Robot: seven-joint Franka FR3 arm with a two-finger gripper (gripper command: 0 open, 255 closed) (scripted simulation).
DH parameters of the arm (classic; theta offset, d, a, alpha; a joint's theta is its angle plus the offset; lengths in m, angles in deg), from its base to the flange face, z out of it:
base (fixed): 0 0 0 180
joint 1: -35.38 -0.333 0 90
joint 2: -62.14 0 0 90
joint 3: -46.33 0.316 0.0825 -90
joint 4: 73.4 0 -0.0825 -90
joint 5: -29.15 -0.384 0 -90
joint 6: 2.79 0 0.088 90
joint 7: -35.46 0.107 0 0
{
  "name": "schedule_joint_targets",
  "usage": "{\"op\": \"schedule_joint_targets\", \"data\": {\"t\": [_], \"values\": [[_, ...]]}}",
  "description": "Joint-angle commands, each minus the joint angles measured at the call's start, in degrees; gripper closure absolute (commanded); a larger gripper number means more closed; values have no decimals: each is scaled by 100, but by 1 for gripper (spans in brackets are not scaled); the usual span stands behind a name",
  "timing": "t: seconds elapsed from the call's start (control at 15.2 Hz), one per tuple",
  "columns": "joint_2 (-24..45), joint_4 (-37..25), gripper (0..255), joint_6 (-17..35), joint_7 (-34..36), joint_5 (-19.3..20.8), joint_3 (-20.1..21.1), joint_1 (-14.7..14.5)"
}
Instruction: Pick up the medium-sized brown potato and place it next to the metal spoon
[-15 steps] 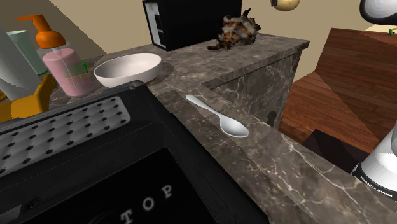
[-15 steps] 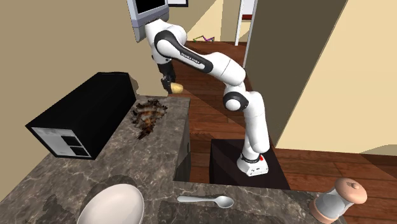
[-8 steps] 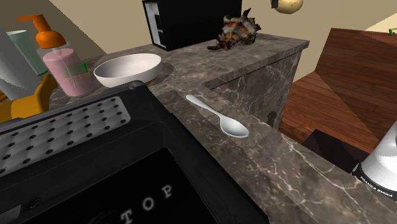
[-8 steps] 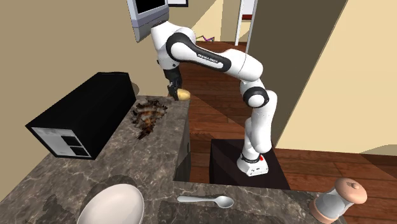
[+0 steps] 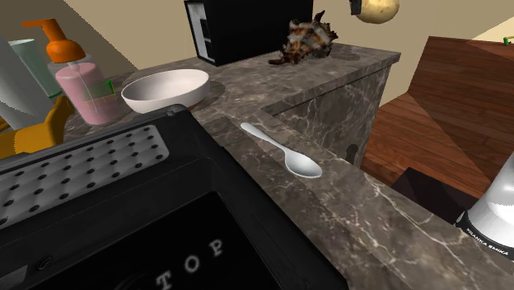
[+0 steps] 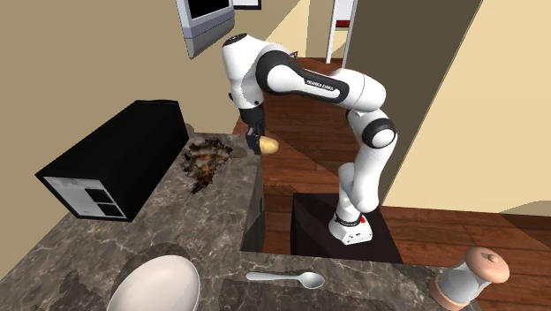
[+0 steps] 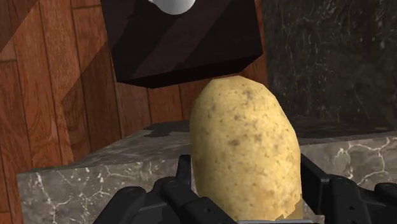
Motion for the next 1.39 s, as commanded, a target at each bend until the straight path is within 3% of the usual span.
{"op": "schedule_joint_targets", "data": {"t": [0.0,0.66,1.32], "values": [[-207,230,255,22,335,-80,177,-123],[-740,754,255,86,1878,-579,1068,-626],[-614,565,255,202,3524,-1040,2093,-1104]]}}
